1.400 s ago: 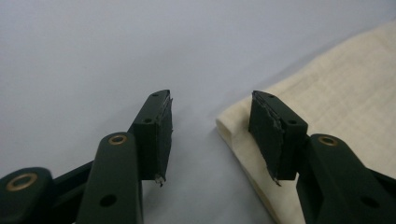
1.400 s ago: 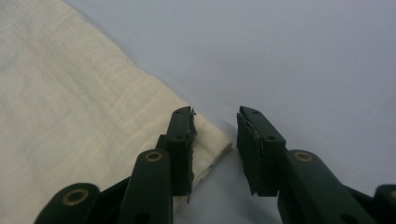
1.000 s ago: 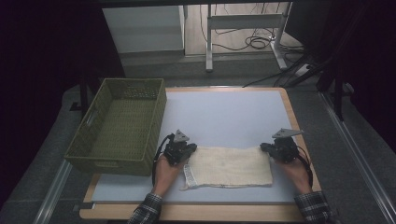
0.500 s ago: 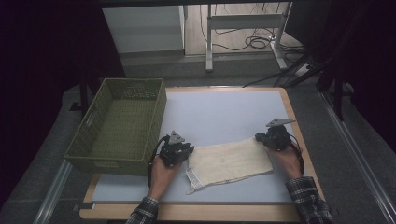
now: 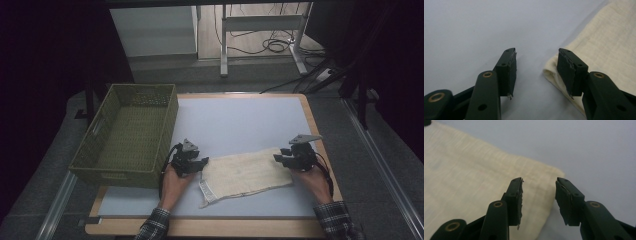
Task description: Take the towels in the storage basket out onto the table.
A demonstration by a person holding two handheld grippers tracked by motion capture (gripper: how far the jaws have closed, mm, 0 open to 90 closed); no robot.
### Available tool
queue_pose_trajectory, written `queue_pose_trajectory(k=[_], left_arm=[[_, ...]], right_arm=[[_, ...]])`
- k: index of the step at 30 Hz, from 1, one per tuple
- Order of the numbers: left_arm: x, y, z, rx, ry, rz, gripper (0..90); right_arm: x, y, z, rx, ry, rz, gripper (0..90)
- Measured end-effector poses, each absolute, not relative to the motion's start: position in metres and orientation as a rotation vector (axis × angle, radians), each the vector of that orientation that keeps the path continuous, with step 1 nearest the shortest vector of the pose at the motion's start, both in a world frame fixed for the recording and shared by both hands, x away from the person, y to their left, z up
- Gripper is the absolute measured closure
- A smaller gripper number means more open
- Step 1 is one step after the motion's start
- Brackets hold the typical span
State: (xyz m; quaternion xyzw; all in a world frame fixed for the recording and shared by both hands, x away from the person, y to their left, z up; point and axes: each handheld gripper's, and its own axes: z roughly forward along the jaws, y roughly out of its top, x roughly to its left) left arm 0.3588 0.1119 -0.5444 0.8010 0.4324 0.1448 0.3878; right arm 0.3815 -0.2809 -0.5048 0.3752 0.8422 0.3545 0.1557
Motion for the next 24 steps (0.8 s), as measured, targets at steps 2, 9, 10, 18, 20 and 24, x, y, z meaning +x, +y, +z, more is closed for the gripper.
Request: queue_pose_trajectory(k=[2,9,10,18,20,24], left_arm=[[0.359,0.112,-0.545,2.039,1.1,0.369,50.2],[0.359,0.113,-0.545,2.032,1.102,0.358,50.1],[0.359,0.113,-0.545,2.031,1.102,0.358,50.2],[0.359,0.113,-0.545,2.031,1.103,0.357,50.2],[0.359,0.113,-0.546,2.029,1.103,0.356,50.2],[0.359,0.113,-0.546,2.027,1.108,0.361,51.6]], right_arm=[[0.374,-0.278,-0.505,1.053,2.429,1.019,56.5],[0.355,-0.262,-0.507,1.018,2.55,1.068,50.3],[0.352,-0.26,-0.508,1.006,2.551,1.068,49.1],[0.333,-0.228,-0.511,0.959,2.598,1.112,49.5],[0.328,-0.216,-0.513,0.917,2.627,1.111,49.5],[0.32,-0.193,-0.514,0.841,2.67,1.123,49.6]])
